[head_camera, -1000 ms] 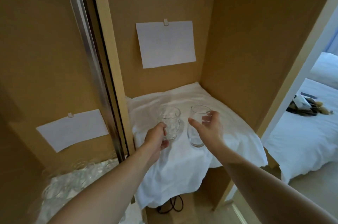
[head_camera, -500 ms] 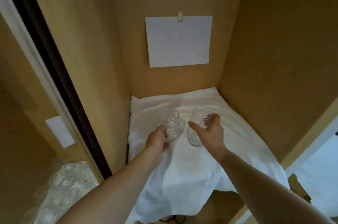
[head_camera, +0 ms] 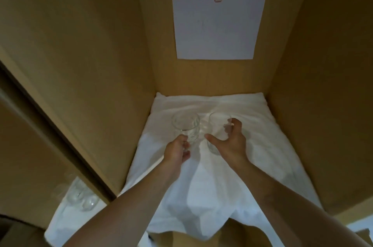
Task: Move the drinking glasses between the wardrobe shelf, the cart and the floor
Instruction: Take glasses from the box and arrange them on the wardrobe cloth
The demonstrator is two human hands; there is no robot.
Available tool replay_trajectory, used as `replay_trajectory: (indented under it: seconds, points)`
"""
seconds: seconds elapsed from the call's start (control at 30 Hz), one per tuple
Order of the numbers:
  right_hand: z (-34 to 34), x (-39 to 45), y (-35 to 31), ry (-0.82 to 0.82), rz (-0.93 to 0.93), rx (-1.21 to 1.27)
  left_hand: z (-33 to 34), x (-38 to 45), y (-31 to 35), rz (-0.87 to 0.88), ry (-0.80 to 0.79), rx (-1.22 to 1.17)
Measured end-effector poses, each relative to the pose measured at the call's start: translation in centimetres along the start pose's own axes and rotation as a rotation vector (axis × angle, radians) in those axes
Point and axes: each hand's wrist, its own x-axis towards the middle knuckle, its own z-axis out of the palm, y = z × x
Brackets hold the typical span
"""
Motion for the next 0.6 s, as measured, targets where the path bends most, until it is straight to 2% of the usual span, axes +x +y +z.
replay_trajectory:
  seconds: [0.17,0.3,0.33,0.4,0.47,0.6]
  points:
    - [-0.4,0.3,2.4,-0.124,0.046,-0.015,0.9,-0.1,-0.7,0.031,0.039,0.072]
    - [-0.9,0.1,4.6,-0.205,0.081,-0.045,0.2,0.5,-1.1,0.081,0.193,0.045]
    - [-1.0,0.1,5.0,-0.214,0.075,-0.055,-0.3,0.8,-1.2,0.122,0.261,0.089]
    - [-1.1,0.3,5.1,-0.221,0.076,-0.056,-1.1,1.4,-1.6,0.207,0.342,0.346]
    - [-1.1,0.7,5.0,-0.224,0.088,-0.042,-1.1,1.2,-1.4,0.256,0.309,0.458]
    - [-0.8,2.0,4.8,-0.206,0.117,-0.026,-0.7,2.0,-0.1,0.336,0.15,0.41]
